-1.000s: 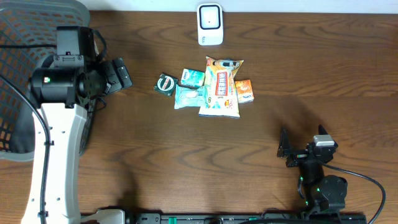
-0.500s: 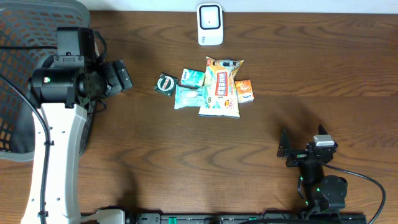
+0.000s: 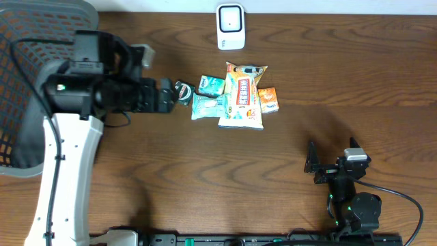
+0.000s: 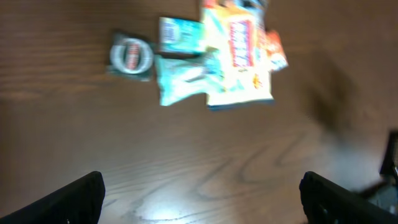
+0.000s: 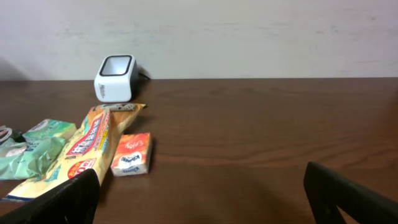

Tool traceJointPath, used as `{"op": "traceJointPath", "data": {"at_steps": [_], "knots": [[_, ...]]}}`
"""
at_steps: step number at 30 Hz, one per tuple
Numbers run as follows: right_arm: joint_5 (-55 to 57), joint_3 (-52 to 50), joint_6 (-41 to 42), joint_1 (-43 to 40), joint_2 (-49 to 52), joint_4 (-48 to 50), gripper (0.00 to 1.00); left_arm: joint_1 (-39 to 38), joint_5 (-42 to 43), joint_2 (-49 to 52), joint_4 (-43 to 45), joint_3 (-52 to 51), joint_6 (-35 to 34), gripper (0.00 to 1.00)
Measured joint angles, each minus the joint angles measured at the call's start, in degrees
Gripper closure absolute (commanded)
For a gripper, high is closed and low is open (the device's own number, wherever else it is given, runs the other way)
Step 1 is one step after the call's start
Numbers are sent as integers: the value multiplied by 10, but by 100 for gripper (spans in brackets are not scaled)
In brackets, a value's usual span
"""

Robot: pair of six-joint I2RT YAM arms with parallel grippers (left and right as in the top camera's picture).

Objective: Scan the item barcode

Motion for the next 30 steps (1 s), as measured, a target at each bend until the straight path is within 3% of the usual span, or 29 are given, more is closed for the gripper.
{"op": "traceJointPath", "data": {"at_steps": [11, 21, 30], "knots": [[0, 0, 0, 0, 0, 0, 1, -128, 4, 0, 12, -3, 50, 2], [0, 0, 0, 0, 0, 0, 1, -129, -276, 1, 12, -3, -163, 2], [0, 0, 0, 0, 0, 0, 1, -129, -323, 1, 12, -5, -223, 2]]}}
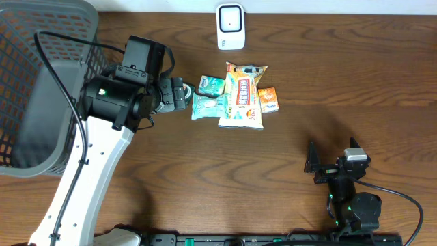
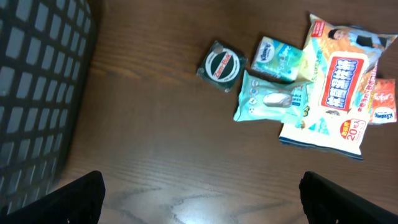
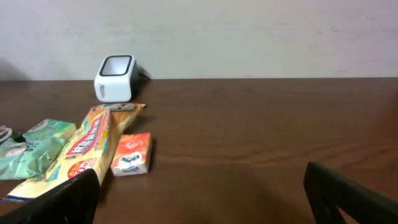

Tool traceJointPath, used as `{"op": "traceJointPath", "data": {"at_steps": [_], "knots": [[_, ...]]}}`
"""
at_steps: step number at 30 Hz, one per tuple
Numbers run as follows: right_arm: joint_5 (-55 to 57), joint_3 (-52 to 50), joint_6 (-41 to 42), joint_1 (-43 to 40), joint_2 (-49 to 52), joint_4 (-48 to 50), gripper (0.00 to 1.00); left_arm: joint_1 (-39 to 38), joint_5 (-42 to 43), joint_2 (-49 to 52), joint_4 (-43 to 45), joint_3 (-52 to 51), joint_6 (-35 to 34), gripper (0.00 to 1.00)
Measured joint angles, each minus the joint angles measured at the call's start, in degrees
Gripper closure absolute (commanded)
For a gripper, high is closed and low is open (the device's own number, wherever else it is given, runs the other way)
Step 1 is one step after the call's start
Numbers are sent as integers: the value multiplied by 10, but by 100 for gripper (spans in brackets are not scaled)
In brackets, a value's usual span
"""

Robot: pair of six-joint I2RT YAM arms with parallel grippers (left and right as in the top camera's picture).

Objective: Scan the item barcode

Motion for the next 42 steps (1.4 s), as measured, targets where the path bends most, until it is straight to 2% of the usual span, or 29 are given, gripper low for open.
{"op": "traceJointPath", "data": {"at_steps": [5, 9, 12, 17, 20, 25, 38, 42], "knots": [[0, 0, 0, 0, 0, 0, 1, 0, 10, 12, -24, -8, 2, 2], [0, 0, 0, 0, 0, 0, 1, 1, 73, 36, -33, -9, 57, 2], [0, 0, 0, 0, 0, 0, 1, 1, 158, 53, -37, -14, 119, 2], [0, 0, 0, 0, 0, 0, 1, 1, 205, 56, -38, -15, 163, 2], [0, 0, 0, 0, 0, 0, 1, 1, 193, 56, -37, -15, 158, 2], [0, 0, 0, 0, 0, 0, 1, 1, 121, 56, -37, -15, 99, 2], [0, 0, 0, 0, 0, 0, 1, 3, 23, 56, -37, -15, 33, 2], [0, 0, 0, 0, 0, 0, 1, 20, -11, 56, -37, -15, -10, 1]]}}
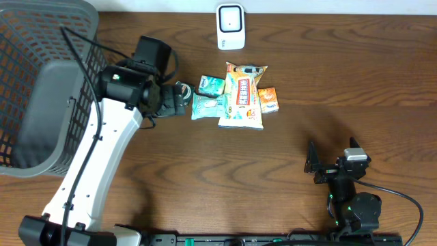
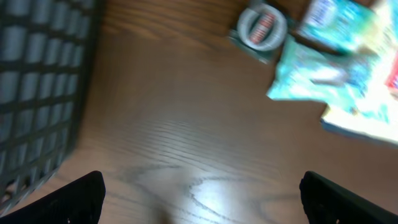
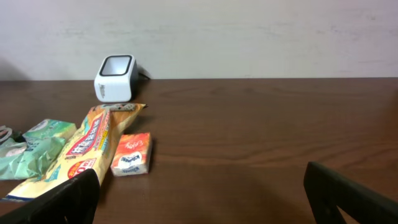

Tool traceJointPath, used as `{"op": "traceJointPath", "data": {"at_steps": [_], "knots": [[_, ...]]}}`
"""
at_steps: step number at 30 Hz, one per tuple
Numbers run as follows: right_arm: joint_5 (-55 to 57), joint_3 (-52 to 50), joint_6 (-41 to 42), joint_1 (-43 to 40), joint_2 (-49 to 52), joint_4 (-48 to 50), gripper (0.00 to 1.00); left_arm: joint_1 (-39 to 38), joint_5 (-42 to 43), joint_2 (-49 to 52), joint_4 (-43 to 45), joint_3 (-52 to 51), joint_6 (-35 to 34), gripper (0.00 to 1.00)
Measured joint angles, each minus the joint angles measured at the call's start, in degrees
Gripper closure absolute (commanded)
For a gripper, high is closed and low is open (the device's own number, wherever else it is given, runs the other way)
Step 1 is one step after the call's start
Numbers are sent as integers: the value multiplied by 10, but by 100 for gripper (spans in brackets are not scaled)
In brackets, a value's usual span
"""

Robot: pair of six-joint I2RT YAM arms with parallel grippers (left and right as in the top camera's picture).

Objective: Scan the item barcode

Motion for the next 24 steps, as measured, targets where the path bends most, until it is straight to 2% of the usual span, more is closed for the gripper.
{"op": "traceJointPath", "data": {"at_steps": [6, 16, 20, 24], "knots": [[0, 0, 0, 0, 0, 0, 1, 41, -30, 0, -9, 0, -42, 2], [0, 0, 0, 0, 0, 0, 1, 60, -36, 0, -20, 0, -37, 2], [0, 0, 0, 0, 0, 0, 1, 61, 2, 0, -9, 0, 4, 2], [0, 0, 0, 0, 0, 0, 1, 60, 110, 0, 4, 0, 82, 1]]}}
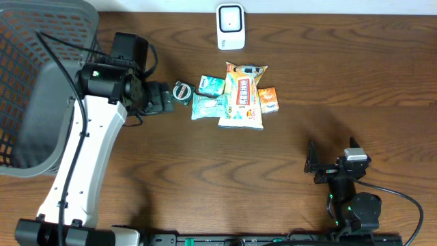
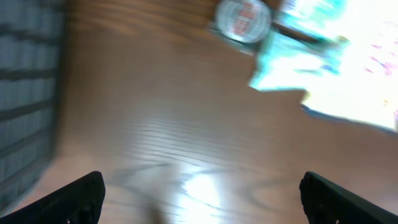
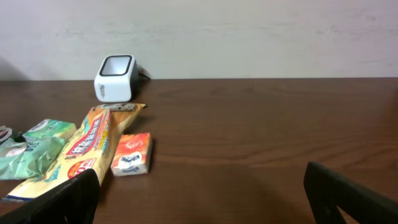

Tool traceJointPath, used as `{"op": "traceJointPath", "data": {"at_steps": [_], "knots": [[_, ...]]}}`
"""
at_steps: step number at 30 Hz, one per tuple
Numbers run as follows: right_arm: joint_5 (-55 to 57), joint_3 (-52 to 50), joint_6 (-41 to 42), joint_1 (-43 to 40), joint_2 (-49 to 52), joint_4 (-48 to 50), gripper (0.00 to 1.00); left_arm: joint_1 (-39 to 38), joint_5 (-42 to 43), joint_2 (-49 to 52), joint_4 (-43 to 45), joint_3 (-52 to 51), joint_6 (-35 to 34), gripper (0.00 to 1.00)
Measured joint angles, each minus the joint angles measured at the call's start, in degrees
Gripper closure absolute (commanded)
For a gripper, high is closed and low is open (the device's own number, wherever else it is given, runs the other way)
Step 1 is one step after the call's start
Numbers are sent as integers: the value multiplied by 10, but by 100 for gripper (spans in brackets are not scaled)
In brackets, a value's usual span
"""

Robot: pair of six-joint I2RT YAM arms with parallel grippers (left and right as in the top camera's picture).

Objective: Scan the item barcode

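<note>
The items lie in a cluster mid-table: a round dark tin [image 1: 183, 91], a small teal pack [image 1: 212, 85], a teal wipes pack [image 1: 209, 106], a long yellow snack bag [image 1: 244, 96] and an orange box [image 1: 268, 100]. The white scanner [image 1: 231, 26] stands at the far edge. My left gripper [image 1: 166, 98] hovers just left of the tin, open and empty. Its blurred wrist view shows the tin [image 2: 244, 17] ahead of the wide-apart fingers [image 2: 71, 198]. My right gripper [image 1: 314, 166] rests open at the near right, facing the scanner [image 3: 115, 78] and the orange box [image 3: 132, 154].
A grey mesh basket [image 1: 34, 82] fills the left side of the table, close behind my left arm. The wall runs behind the scanner.
My left arm has shifted a little to the left, so the round tin shows more fully beside the gripper. The items have not moved and the right arm is still.
My left gripper was open beside the round tin, reaching in from the left. At the following two moments the arm stood at different angles by the basket, still open near the tin. Now it sits slightly further left. Nothing was picked up; the right arm stayed put.
</note>
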Motion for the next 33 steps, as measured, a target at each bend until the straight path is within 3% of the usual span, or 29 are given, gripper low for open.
{"op": "traceJointPath", "data": {"at_steps": [5, 15, 25, 33], "knots": [[0, 0, 0, 0, 0, 0, 1, 0, 100, 0, 3, 0, 64, 2], [0, 0, 0, 0, 0, 0, 1, 0, 140, 0, 18, 0, 89, 1], [0, 0, 0, 0, 0, 0, 1, 0, -27, 0, 21, 0, -33, 2], [0, 0, 0, 0, 0, 0, 1, 0, -99, 0, 22, 0, -57, 2]]}}
